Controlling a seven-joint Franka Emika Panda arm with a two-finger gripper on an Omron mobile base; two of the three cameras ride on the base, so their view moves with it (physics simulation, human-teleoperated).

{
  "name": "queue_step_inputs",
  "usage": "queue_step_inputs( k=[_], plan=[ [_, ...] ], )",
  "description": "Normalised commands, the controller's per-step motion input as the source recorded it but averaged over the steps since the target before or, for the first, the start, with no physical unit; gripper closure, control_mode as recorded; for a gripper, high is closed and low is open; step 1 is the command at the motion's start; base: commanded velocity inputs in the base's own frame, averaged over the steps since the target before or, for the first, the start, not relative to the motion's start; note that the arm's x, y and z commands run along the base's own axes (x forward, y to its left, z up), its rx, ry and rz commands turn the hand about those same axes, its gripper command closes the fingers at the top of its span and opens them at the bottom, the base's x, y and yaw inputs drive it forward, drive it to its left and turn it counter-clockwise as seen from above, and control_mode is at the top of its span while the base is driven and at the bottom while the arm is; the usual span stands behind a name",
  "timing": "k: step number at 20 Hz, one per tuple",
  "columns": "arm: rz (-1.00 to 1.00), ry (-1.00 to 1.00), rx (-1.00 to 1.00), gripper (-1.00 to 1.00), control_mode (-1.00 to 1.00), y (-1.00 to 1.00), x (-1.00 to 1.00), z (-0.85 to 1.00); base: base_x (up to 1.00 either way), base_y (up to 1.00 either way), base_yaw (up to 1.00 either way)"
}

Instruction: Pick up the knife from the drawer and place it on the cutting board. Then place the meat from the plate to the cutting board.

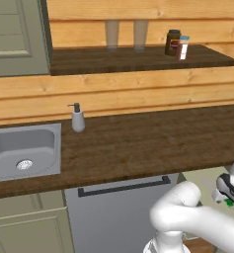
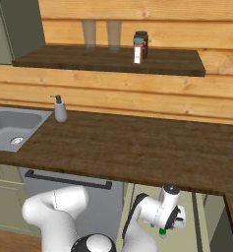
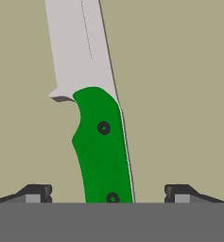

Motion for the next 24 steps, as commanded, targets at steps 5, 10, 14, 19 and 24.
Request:
queue_step_inputs(
  k=[5,10,14,19,24],
  plan=[
    [0.0,0.0,0.0,-1.0,-1.0,0.0,0.0,-0.06,0.0,0.0,0.0],
    [0.0,0.0,0.0,1.0,-1.0,0.0,0.0,-0.01,0.0,0.0,0.0],
    [0.0,0.0,0.0,1.0,-1.0,0.0,0.0,0.0,0.0,0.0,0.0],
    [0.0,0.0,0.0,1.0,-1.0,0.0,0.0,0.0,0.0,0.0,0.0],
    [-0.01,0.11,-0.01,1.0,-1.0,0.01,-0.28,0.04,0.0,0.0,0.0]
  ],
)
